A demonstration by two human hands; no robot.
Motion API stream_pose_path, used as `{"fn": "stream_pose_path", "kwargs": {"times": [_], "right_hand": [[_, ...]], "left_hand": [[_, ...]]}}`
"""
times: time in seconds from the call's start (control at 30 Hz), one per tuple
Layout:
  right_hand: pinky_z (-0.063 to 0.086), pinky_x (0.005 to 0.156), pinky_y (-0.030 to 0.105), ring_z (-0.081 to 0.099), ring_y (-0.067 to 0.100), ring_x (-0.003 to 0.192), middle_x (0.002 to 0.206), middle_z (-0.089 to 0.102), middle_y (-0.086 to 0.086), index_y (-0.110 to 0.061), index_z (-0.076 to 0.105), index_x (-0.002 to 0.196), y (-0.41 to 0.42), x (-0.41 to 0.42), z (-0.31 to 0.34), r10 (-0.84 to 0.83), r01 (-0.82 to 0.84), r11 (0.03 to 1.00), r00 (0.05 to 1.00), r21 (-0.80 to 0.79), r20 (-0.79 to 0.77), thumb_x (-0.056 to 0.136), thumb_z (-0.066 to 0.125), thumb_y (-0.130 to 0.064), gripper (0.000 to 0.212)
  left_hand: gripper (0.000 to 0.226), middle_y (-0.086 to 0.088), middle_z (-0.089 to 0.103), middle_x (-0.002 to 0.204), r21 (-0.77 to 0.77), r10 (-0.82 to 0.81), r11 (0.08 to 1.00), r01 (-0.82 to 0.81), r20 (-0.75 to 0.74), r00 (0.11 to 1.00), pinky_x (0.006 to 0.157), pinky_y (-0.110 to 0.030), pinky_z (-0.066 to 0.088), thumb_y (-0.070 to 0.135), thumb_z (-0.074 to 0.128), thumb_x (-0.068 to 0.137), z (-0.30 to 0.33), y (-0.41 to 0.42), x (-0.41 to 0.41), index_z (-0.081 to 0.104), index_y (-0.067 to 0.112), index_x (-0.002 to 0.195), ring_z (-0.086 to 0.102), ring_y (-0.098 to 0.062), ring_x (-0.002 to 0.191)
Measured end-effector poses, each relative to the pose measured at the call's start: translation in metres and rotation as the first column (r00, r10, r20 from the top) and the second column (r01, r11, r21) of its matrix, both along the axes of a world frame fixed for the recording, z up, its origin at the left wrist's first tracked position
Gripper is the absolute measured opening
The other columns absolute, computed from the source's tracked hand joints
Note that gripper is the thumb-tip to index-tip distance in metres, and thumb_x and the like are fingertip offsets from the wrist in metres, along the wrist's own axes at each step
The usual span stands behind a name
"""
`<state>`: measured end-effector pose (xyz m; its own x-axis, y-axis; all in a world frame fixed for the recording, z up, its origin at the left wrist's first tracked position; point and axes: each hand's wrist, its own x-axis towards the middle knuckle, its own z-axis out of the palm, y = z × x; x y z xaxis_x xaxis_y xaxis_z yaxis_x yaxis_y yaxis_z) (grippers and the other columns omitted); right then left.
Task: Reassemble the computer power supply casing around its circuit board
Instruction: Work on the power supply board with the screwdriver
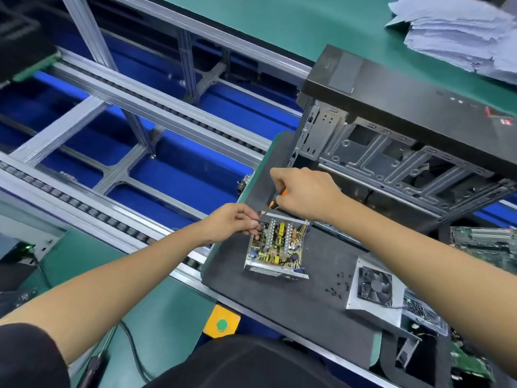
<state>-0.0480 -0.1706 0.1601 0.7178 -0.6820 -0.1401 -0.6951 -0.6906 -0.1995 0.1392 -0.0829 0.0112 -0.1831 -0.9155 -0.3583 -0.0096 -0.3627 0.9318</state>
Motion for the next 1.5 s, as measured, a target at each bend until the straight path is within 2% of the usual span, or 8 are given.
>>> {"fn": "stream_pose_path", "kwargs": {"times": [0.53, 0.63, 0.8, 0.97, 1.17, 1.23, 1.37, 1.5], "right_hand": [[0.024, 0.05, 0.026, 0.048, 0.004, 0.06, 0.063, 0.055, -0.01, -0.027, 0.039, 0.075, -0.004, 0.003, -0.006, 0.021, -0.021, 1.0, 1.0, 0.0, -0.011, 0.071, 0.056, -0.03, 0.017], [0.023, 0.05, 0.027, 0.047, 0.004, 0.059, 0.062, 0.053, -0.01, -0.027, 0.039, 0.076, -0.003, 0.005, -0.006, 0.043, -0.044, 0.999, 0.999, -0.01, -0.019, 0.072, 0.057, -0.027, 0.018], [0.024, 0.048, 0.026, 0.045, 0.006, 0.054, 0.057, 0.049, -0.007, -0.026, 0.04, 0.076, -0.001, 0.005, -0.007, 0.076, -0.079, 0.995, 0.996, -0.054, -0.044, 0.071, 0.059, -0.024, 0.02], [0.022, 0.048, 0.026, 0.043, 0.001, 0.053, 0.056, 0.048, -0.009, -0.028, 0.038, 0.076, 0.003, 0.008, -0.012, 0.136, -0.14, 0.988, 0.989, -0.063, -0.056, 0.069, 0.059, -0.024, 0.022], [0.02, 0.047, 0.027, 0.037, 0.002, 0.048, 0.053, 0.043, -0.006, -0.027, 0.037, 0.076, 0.008, 0.012, -0.021, 0.253, -0.258, 0.965, 0.962, -0.037, -0.106, 0.071, 0.054, -0.023, 0.018], [0.018, 0.046, 0.027, 0.036, 0.006, 0.046, 0.051, 0.04, -0.006, -0.027, 0.037, 0.077, 0.013, 0.016, -0.025, 0.318, -0.327, 0.943, 0.939, -0.053, -0.133, 0.07, 0.053, -0.022, 0.018], [0.022, 0.046, 0.028, 0.039, 0.015, 0.047, 0.051, 0.04, -0.006, -0.028, 0.035, 0.079, 0.018, 0.022, -0.033, 0.367, -0.378, 0.925, 0.915, -0.045, -0.166, 0.074, 0.052, -0.024, 0.018], [0.023, 0.047, 0.028, 0.037, 0.011, 0.047, 0.052, 0.039, -0.007, -0.028, 0.034, 0.08, 0.017, 0.022, -0.035, 0.359, -0.368, 0.929, 0.918, -0.025, -0.168, 0.075, 0.052, -0.023, 0.019]], "left_hand": [[0.014, -0.008, 0.076, 0.095, -0.087, -0.141, 0.983, 0.164, 0.227, 0.964, 0.087, -0.033, 0.059, 0.013, 0.071, 0.095, -0.002, -0.008, 0.007, 0.061, 0.009, 0.105, 0.075, -0.021, 0.089], [0.011, -0.003, 0.076, 0.093, -0.096, -0.175, 0.973, 0.21, 0.288, 0.942, 0.085, -0.028, 0.058, 0.014, 0.069, 0.097, -0.001, -0.01, 0.008, 0.061, 0.011, 0.104, 0.074, -0.016, 0.088], [0.01, 0.004, 0.075, 0.093, -0.133, -0.235, 0.94, 0.314, 0.416, 0.879, 0.086, -0.025, 0.056, 0.015, 0.066, 0.099, 0.002, -0.011, 0.009, 0.059, 0.023, 0.098, 0.073, -0.008, 0.087], [0.01, 0.004, 0.074, 0.09, -0.131, -0.244, 0.925, 0.357, 0.515, 0.822, 0.079, -0.016, 0.052, 0.014, 0.067, 0.098, -0.002, -0.012, 0.009, 0.058, 0.019, 0.096, 0.07, -0.002, 0.084], [0.033, 0.013, 0.066, 0.083, -0.067, -0.29, 0.899, 0.433, 0.649, 0.704, 0.069, -0.01, 0.041, 0.012, 0.068, 0.095, -0.015, -0.009, 0.009, 0.047, 0.034, 0.084, 0.06, 0.008, 0.076], [0.035, 0.015, 0.064, 0.084, -0.042, -0.311, 0.887, 0.46, 0.681, 0.663, 0.072, -0.014, 0.044, 0.009, 0.065, 0.095, -0.021, -0.008, 0.008, 0.046, 0.035, 0.082, 0.06, 0.008, 0.078], [0.021, 0.0, 0.065, 0.093, 0.007, -0.348, 0.867, 0.498, 0.724, 0.595, 0.088, -0.042, 0.053, 0.005, 0.055, 0.095, -0.029, -0.003, 0.002, 0.053, 0.025, 0.089, 0.063, -0.019, 0.089], [0.017, 0.005, 0.062, 0.093, -0.001, -0.346, 0.816, 0.578, 0.8, 0.49, 0.086, -0.035, 0.053, 0.008, 0.052, 0.094, -0.037, -0.003, 0.002, 0.057, 0.024, 0.098, 0.062, -0.014, 0.088]]}}
